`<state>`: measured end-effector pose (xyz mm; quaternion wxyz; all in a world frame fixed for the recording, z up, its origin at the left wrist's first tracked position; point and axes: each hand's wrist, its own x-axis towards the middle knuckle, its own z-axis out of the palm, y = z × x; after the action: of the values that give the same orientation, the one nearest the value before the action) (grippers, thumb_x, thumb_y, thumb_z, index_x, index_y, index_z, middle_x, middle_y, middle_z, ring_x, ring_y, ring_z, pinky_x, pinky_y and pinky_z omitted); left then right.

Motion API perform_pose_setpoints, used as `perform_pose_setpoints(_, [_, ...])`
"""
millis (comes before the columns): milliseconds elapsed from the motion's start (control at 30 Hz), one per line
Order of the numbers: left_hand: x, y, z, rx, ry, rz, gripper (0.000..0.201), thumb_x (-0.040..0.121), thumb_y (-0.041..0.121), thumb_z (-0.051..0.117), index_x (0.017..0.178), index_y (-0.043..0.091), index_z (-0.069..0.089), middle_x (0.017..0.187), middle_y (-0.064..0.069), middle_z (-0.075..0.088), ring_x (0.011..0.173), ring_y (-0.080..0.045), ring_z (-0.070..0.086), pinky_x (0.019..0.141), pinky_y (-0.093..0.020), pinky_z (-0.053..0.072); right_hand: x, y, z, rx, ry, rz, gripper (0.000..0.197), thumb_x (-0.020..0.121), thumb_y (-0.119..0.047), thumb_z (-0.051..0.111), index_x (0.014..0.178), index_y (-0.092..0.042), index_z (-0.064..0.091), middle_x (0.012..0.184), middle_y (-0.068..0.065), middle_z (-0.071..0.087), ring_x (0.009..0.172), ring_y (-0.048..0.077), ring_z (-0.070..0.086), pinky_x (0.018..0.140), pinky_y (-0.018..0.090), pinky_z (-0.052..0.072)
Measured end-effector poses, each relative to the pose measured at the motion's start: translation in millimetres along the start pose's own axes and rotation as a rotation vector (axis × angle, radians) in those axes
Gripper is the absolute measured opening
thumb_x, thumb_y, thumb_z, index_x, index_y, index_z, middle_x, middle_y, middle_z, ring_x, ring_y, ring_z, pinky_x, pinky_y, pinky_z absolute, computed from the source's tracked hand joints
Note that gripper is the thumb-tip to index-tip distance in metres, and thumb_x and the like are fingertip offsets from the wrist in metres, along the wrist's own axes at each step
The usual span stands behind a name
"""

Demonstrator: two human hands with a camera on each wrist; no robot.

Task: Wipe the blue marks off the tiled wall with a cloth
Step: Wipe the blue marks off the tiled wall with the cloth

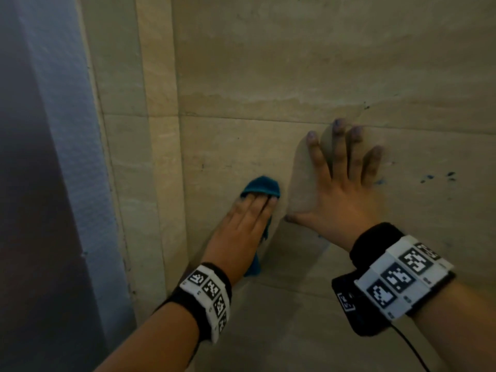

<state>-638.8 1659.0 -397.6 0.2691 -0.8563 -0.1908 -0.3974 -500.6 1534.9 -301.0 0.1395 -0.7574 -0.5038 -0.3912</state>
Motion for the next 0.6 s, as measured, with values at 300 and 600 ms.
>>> perform_pose_setpoints(300, [-3,-9,-6,0.018,0.043,-0.142,0.076,0.083,0.022,0.056,0.148,0.008,0.018,0.144,-0.013,0.026,0.128,-0.029,0.031,0.106,-0.042,0.037,0,-1,-6,0.001,-0.034,-0.007,0.145,0.047,-0.076,0.071,0.148,-0.022,-0.017,0.153,0.009,-0.025,0.14,0.035,-0.022,0.106,0.054,-0.023])
perform_pose_setpoints(600, [-1,1,0,0.012,0.213,-0.021,0.057,0.085,0.016,0.048,0.141,0.015,0.034,0.135,-0.013,0.029,0.125,-0.031,0.033,0.111,-0.037,0.024,0,-1,-5,0.023,-0.031,-0.013,0.14,0.051,-0.082,0.063,0.148,-0.022,-0.017,0.153,0.01,-0.026,0.139,0.035,-0.024,0.105,0.053,-0.025])
